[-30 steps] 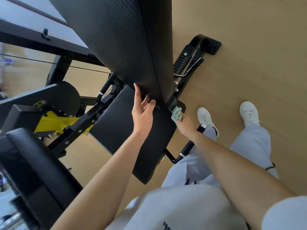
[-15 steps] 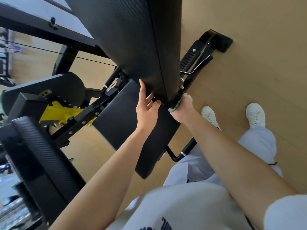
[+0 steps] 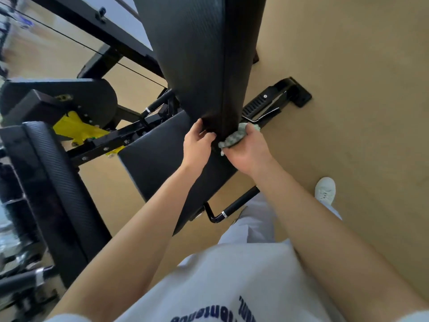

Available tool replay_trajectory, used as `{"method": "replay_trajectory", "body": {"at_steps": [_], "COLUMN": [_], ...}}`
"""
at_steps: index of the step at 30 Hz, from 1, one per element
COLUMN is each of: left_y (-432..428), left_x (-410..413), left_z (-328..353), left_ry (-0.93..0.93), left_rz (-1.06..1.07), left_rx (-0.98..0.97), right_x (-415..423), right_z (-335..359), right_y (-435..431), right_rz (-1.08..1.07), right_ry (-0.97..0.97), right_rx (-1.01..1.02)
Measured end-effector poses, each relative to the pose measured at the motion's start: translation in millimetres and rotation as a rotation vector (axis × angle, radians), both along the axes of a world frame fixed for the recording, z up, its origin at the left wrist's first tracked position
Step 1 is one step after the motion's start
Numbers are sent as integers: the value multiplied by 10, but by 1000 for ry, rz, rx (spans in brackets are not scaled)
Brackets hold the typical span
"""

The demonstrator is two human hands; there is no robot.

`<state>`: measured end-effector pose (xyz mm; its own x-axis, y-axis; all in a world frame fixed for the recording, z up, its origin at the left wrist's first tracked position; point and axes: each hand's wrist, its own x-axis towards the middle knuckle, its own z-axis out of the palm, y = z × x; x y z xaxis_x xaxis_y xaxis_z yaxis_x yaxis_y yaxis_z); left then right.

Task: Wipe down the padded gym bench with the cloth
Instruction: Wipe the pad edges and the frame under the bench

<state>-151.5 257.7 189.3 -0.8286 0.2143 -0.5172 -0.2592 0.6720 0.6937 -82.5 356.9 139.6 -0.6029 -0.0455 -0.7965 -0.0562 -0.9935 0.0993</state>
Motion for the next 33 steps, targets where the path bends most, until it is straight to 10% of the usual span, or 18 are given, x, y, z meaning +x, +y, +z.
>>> {"method": "replay_trajectory", "body": {"at_steps": [14,24,33], "left_y": [1159,1477,1586], "left_x": [307,286,114], "left_z": [1778,1837,1929], "left_ry": [466,557,714], "left_rz": [103,-49,150], "left_rx": [314,-138,-159], "right_x": [403,-81,-630], "right_z": [1560,2077,2096], "right_y": [1855,1603,1984], "right_rz": [201,558,790], "right_ry": [376,522,732], "right_rx": [730,1556,2014]}}
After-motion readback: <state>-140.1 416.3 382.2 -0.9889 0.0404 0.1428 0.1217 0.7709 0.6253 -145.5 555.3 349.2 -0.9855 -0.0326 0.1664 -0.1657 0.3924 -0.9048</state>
